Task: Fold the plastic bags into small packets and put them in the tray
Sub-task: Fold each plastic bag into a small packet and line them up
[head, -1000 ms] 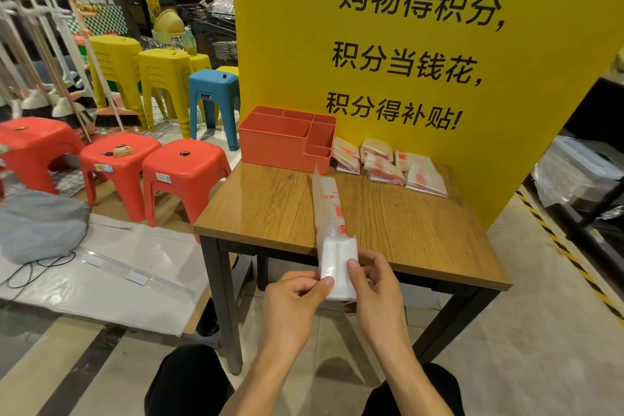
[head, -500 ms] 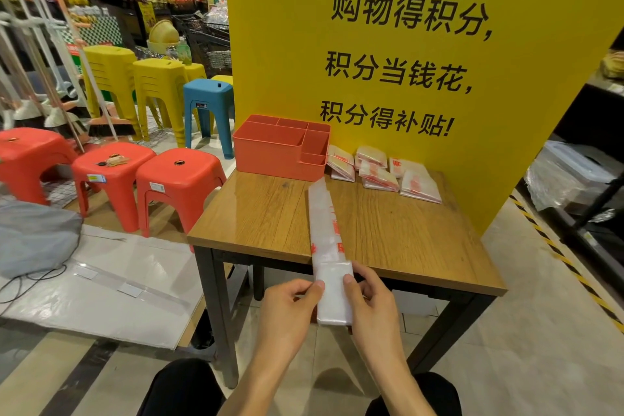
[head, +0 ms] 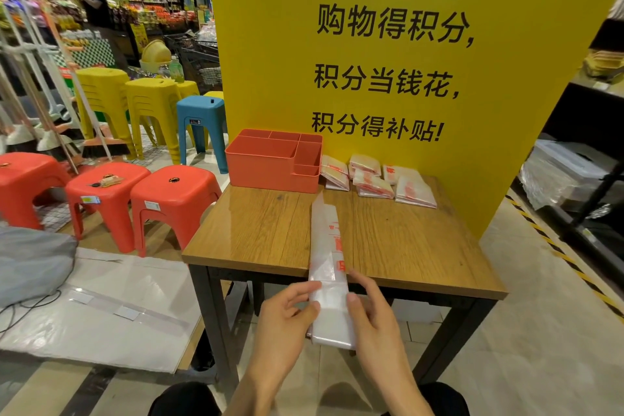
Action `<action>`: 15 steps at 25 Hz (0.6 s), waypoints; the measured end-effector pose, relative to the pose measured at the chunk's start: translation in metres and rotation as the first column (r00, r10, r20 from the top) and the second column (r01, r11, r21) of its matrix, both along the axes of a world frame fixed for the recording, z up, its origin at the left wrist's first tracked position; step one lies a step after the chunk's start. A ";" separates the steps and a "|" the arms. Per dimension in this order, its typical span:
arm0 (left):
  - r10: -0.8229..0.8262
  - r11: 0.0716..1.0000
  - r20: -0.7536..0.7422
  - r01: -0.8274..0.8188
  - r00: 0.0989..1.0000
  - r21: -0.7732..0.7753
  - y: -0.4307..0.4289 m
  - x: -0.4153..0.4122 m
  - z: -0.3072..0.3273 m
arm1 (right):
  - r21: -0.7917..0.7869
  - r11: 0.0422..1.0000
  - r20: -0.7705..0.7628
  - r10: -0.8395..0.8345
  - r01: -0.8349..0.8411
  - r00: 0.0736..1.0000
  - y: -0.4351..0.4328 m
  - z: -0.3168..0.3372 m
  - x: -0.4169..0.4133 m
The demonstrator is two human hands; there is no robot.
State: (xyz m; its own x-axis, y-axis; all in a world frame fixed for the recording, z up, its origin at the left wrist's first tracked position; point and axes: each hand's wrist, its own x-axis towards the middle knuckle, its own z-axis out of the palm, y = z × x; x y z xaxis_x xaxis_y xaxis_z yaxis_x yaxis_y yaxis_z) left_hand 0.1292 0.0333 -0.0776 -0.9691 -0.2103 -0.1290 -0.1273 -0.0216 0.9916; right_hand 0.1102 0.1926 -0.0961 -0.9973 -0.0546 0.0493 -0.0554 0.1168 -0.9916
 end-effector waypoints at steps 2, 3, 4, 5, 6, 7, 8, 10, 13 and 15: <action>-0.004 0.996 0.031 0.001 1.000 0.095 -0.002 0.002 -0.001 | 0.024 0.995 -0.017 0.092 -0.092 0.996 0.010 0.001 0.001; -0.012 0.992 0.042 0.007 0.999 0.129 -0.001 0.003 -0.001 | 0.054 0.988 -0.031 0.147 -0.145 0.989 0.014 0.003 0.001; -0.018 0.990 0.050 0.011 0.999 0.142 -0.001 0.003 -0.001 | 0.095 0.979 -0.048 0.187 -0.182 0.981 0.018 0.005 0.002; -0.020 0.989 0.056 0.012 0.998 0.150 -0.001 0.004 0.000 | 0.121 0.972 -0.055 0.207 -0.199 0.977 0.021 0.006 0.002; -0.025 0.989 0.062 0.015 0.998 0.148 0.000 0.005 0.001 | 0.122 0.974 -0.055 0.200 -0.193 0.978 0.022 0.007 0.002; -0.032 0.988 0.062 0.022 0.998 0.154 0.000 0.005 0.002 | 0.090 0.980 -0.048 0.180 -0.175 0.982 0.022 0.008 0.003; -0.051 0.988 0.055 0.042 0.997 0.148 0.001 0.006 0.002 | 0.063 0.985 -0.042 0.163 -0.160 0.986 0.022 0.007 0.003; -0.104 0.993 0.016 0.103 0.994 0.064 0.000 0.007 -0.001 | 0.043 0.992 -0.054 0.120 -0.118 0.991 0.019 0.005 0.004; -0.115 0.993 -0.076 0.114 0.990 -0.019 -0.001 0.010 -0.001 | -0.045 0.996 -0.021 0.070 -0.071 0.997 0.016 0.010 0.008; -0.053 0.998 -0.103 0.054 0.993 0.013 0.000 0.012 0.000 | -0.067 0.995 0.027 0.073 -0.071 0.997 0.015 0.012 0.009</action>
